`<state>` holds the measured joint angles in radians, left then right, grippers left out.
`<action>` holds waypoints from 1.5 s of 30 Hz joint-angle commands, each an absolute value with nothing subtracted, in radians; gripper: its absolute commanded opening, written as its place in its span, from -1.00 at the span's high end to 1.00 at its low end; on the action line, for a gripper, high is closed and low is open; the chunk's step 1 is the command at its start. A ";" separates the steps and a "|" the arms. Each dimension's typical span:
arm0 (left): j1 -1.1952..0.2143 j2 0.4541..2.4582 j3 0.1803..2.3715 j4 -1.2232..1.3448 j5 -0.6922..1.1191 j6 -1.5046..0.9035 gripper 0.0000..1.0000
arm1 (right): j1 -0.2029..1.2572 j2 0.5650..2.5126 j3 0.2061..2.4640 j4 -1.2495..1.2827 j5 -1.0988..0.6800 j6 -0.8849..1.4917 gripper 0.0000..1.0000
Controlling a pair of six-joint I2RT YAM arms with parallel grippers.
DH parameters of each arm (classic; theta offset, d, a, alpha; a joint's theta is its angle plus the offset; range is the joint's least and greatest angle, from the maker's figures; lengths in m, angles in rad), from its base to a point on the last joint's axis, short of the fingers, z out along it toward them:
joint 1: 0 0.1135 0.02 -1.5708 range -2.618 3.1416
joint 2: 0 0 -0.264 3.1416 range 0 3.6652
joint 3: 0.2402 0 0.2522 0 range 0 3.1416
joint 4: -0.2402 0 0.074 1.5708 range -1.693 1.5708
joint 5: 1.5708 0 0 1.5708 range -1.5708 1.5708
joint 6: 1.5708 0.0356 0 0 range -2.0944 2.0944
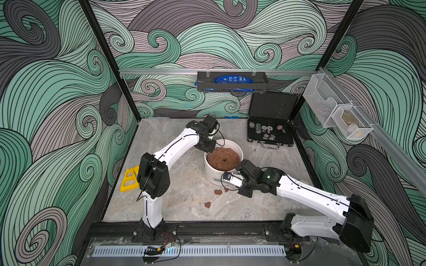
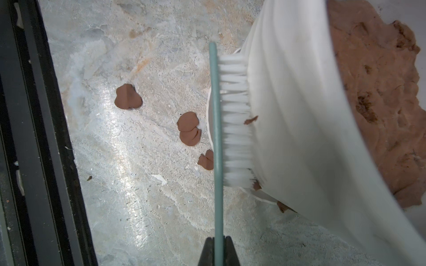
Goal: Scrub the dried mud off the ceramic pot
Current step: Brush off the soil from the pot.
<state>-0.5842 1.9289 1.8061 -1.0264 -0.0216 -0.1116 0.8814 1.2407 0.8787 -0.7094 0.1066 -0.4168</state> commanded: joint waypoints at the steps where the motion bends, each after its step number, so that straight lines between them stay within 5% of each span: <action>1: -0.577 1.975 1.816 -1.002 0.078 -0.062 0.91 | 0.883 1.258 0.849 -0.694 0.139 -0.415 1.00; 21: -0.563 1.981 1.827 -0.997 0.092 -0.100 0.91 | 1.003 1.285 0.845 -0.810 0.149 -0.304 1.00; 33: -0.564 1.997 1.835 -1.004 0.116 -0.110 0.92 | 0.982 1.387 0.983 -0.741 0.251 -0.241 1.00; 45: -0.563 2.005 1.841 -0.996 0.120 -0.102 0.92 | 0.960 1.414 0.884 -0.803 0.258 -0.209 1.00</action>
<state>-0.5697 1.9469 1.8309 -1.0409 0.0120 -0.0956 0.9787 1.4250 0.9199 -0.7277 0.2161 -0.2451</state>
